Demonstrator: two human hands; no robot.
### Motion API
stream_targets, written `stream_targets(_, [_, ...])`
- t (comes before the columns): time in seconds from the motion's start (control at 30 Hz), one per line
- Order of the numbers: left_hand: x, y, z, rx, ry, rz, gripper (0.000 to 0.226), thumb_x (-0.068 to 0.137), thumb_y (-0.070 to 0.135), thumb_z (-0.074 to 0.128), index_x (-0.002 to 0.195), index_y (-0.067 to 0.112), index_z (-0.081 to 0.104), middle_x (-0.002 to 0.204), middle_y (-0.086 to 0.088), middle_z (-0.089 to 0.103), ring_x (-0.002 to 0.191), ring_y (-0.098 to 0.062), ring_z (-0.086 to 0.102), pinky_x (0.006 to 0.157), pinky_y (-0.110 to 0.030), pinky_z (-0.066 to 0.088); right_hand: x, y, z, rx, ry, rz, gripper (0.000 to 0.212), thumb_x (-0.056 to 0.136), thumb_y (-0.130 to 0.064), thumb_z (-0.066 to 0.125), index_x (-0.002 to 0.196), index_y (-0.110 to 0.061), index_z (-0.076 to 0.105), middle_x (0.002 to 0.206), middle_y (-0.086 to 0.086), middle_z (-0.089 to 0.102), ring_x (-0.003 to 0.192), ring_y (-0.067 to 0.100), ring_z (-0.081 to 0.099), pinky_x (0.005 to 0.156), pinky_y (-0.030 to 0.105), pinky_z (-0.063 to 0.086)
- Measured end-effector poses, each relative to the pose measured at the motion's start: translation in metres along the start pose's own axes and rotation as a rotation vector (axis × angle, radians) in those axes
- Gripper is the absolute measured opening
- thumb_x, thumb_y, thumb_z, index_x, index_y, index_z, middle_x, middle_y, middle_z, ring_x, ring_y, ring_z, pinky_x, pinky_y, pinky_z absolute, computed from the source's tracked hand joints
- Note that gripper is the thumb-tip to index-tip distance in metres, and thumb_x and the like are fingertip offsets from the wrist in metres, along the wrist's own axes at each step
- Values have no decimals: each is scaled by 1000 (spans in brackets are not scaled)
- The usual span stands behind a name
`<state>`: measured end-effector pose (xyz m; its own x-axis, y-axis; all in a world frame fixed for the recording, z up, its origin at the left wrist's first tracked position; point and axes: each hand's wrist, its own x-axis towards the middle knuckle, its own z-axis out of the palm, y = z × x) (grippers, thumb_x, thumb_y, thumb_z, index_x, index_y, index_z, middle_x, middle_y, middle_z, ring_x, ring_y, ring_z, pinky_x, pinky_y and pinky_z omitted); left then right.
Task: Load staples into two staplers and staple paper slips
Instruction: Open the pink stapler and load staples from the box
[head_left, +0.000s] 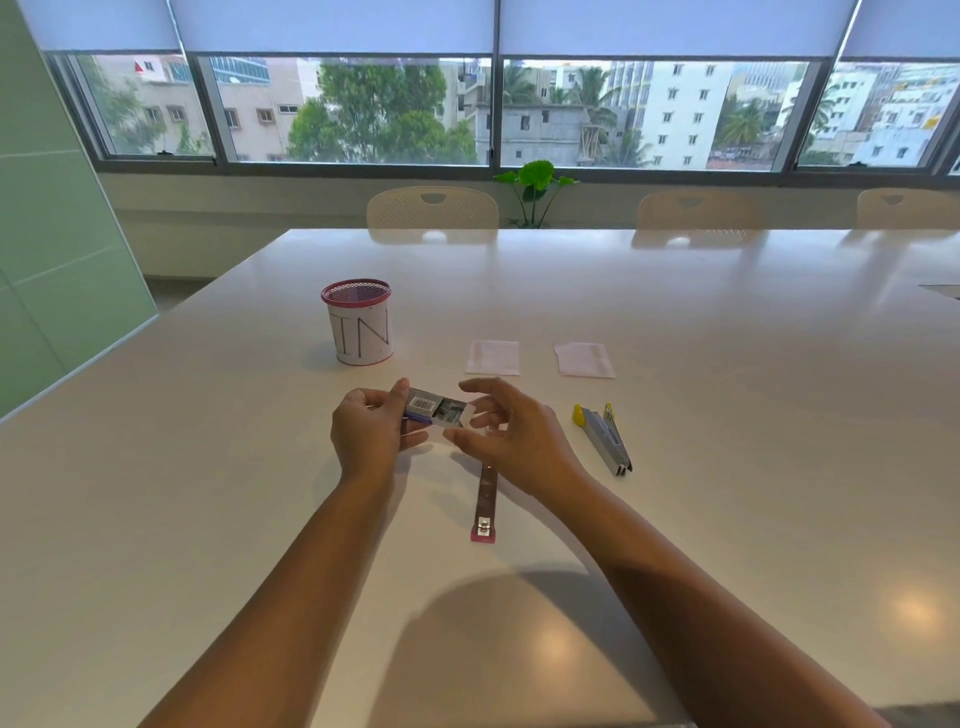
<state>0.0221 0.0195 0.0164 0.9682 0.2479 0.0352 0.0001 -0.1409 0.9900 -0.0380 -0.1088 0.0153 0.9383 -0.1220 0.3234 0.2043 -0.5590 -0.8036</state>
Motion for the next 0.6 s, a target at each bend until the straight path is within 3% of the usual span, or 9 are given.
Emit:
stream_targets(0.13, [0, 1, -2, 5, 8, 58, 21, 85, 29, 58, 93, 11, 50, 113, -17, 65, 75, -23, 66, 40, -9, 45, -1, -1, -1, -106, 45, -56, 26, 86, -31, 63, 108, -18, 65, 104, -5, 56, 83, 7, 55, 68, 16, 42])
stream_targets(0.33, [1, 3, -2, -33, 20, 54, 21, 86, 30, 56, 94, 12, 50, 112, -16, 66, 67, -20, 63, 48, -15, 48, 2, 2, -4, -139, 96, -38, 14, 85, -25, 64, 92, -13, 67, 94, -3, 56, 80, 12, 58, 61, 11, 39])
stream_targets(0.47, [-1, 4, -1, -34, 6, 63, 20, 87, 29, 56, 94, 12, 50, 113, -16, 65, 70, -22, 63, 57, -22, 50, 0, 2, -5, -145, 106, -69, 11, 85, -19, 64, 95, -15, 65, 97, -3, 58, 78, 10, 56, 65, 12, 44])
stream_targets(0.6, [1, 1, -2, -5, 2, 114, 19, 87, 30, 57, 94, 14, 50, 113, -14, 66, 70, -21, 64, 45, -14, 49, 0, -2, -7, -200, 81, -113, 18, 86, -18, 64, 104, -17, 64, 111, 1, 57, 82, 9, 52, 65, 13, 44])
